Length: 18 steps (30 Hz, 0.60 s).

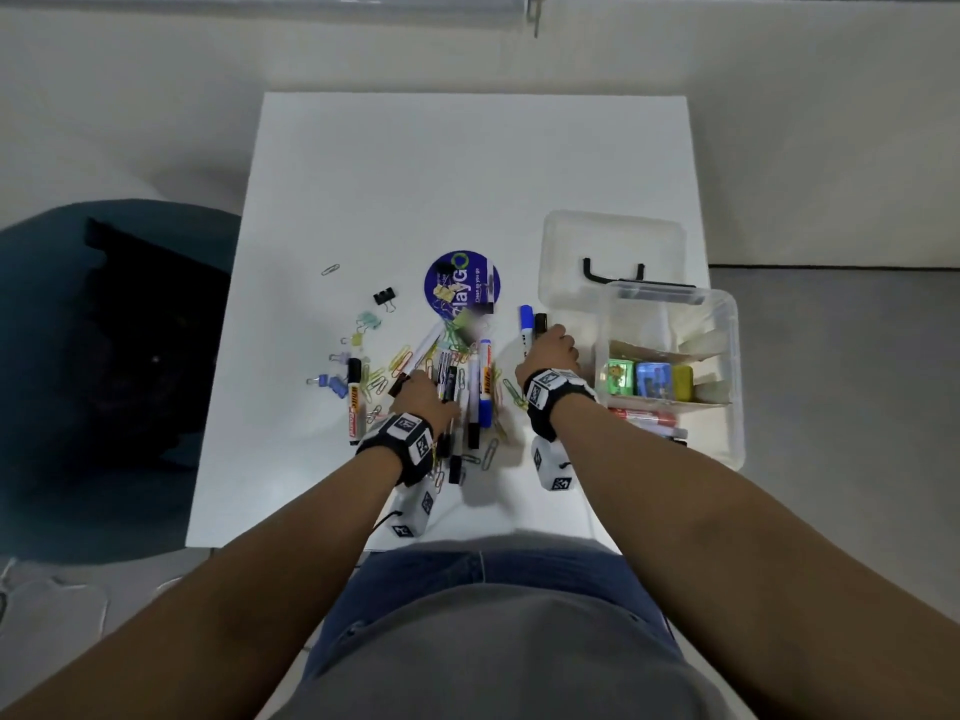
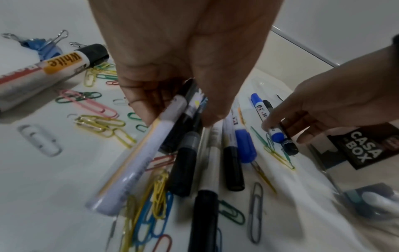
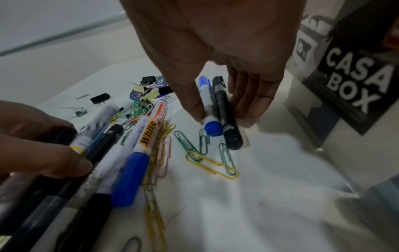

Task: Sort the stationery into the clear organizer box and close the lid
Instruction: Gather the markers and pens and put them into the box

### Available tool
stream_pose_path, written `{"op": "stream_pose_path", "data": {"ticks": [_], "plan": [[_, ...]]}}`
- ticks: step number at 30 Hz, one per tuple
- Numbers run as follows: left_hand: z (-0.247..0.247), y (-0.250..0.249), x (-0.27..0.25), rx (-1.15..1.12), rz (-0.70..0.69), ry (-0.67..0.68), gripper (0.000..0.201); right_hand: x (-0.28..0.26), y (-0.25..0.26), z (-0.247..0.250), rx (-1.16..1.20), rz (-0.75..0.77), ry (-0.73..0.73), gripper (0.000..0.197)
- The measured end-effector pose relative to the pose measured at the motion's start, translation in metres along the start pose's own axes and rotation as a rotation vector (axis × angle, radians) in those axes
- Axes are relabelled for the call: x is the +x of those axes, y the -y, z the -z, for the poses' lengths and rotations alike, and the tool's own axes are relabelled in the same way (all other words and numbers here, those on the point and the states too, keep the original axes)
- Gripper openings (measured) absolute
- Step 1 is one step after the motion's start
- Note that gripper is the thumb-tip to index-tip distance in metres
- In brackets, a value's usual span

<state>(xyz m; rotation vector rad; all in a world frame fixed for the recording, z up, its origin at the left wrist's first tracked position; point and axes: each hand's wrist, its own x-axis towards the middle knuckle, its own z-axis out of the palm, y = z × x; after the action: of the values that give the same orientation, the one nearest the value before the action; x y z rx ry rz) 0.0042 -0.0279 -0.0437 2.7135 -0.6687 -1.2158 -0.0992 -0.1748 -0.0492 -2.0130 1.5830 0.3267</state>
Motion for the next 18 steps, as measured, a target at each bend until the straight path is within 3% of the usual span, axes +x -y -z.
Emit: {"op": "stream_pose_path", "data": {"ticks": [10, 12, 14, 18], "plan": [[0.003, 0.006, 0.001, -0.059, -0.235, -0.072, 0.027, -0.001, 0.011, 0.007, 0.003, -0.027, 0.097, 0.039], [0.008, 0.009, 0.001, -0.144, -0.288, -0.101, 0.025, -0.005, 0.013, 0.019, 0.096, 0.028, 0.157, 0.038], [0.016, 0.010, -0.003, -0.241, -0.311, -0.124, 0.021, -0.013, 0.014, 0.034, 0.212, 0.114, 0.215, 0.024], [0.035, 0.009, -0.019, -0.348, -0.319, -0.084, 0.022, -0.043, 0.004, 0.081, 0.438, 0.274, 0.333, 0.014]]}}
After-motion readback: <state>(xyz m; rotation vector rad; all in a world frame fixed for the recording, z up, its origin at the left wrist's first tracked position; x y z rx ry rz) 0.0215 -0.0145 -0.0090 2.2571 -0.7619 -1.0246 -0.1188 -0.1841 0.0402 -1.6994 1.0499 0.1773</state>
